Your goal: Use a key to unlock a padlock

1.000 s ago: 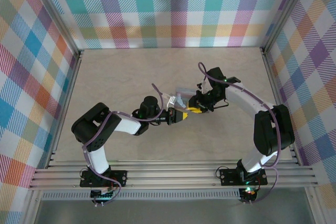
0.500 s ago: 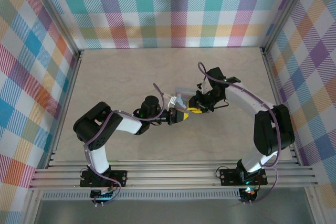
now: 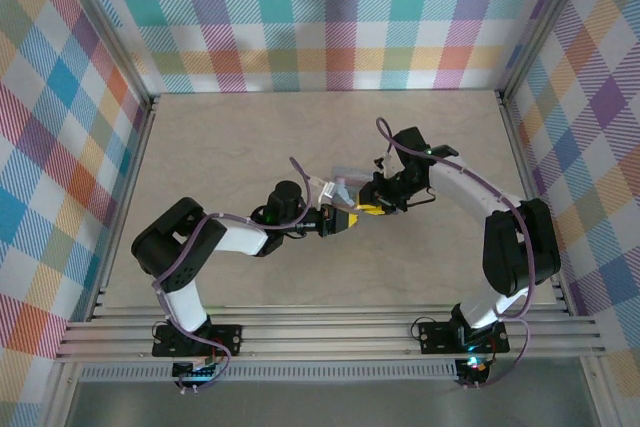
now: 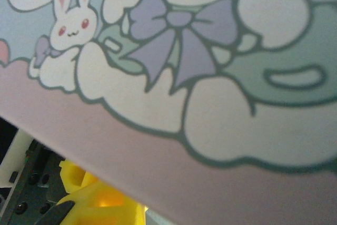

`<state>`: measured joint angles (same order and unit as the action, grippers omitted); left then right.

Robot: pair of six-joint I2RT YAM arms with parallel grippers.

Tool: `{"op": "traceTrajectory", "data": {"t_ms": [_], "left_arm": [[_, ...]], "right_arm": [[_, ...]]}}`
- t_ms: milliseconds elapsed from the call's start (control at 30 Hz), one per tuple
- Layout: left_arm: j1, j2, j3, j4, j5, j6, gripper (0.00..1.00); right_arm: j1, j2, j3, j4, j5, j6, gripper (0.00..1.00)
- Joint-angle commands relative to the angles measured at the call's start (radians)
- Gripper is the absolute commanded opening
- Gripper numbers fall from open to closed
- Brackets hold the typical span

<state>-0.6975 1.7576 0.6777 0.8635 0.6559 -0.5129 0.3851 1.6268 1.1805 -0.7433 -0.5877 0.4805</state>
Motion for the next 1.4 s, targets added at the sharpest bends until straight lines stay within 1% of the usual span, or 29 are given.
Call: {"op": "traceTrajectory", "data": {"t_ms": [0,333,567,700,900,1067,1233,1367], "left_arm": [[0.007,-0.068,0.018,0.094,-0.038,-0.006,0.0],[0.014,-0.092,0.0,0.082,-0.07,-0.007,0.0],[-0.001,-0.051,-0.029,0.176,-0.13,-0.031,0.0],[-0.008,-0.043,-0.056,0.232,-0.175,-0.036,0.0],[-0.028,-0.026,-0.064,0.248,-0.17,-0.028,0.0],[-0.049,-0.009,-0.098,0.293,-0.194,-0.045,0.0],[-0.06,-0.002,-0.142,0.324,-0.231,-0.052,0.0],[-0.058,-0.034,-0.185,0.287,-0.268,-0.035,0.0]], "right_arm": [[0.012,0.018,0.014,-0.037,-0.037,-0.03,0.0],[0.013,0.027,0.015,-0.035,-0.037,-0.027,0.0],[0.013,0.028,0.014,0.002,-0.07,0.004,0.0],[0.015,0.034,0.019,-0.008,-0.066,0.001,0.0],[0.014,0.03,0.01,0.027,-0.079,0.034,0.0],[0.012,0.019,0.005,0.069,-0.086,0.076,0.0],[0.012,0.007,-0.013,0.104,-0.048,0.1,0.0],[0.012,0.009,-0.069,0.175,0.005,0.111,0.0]]}}
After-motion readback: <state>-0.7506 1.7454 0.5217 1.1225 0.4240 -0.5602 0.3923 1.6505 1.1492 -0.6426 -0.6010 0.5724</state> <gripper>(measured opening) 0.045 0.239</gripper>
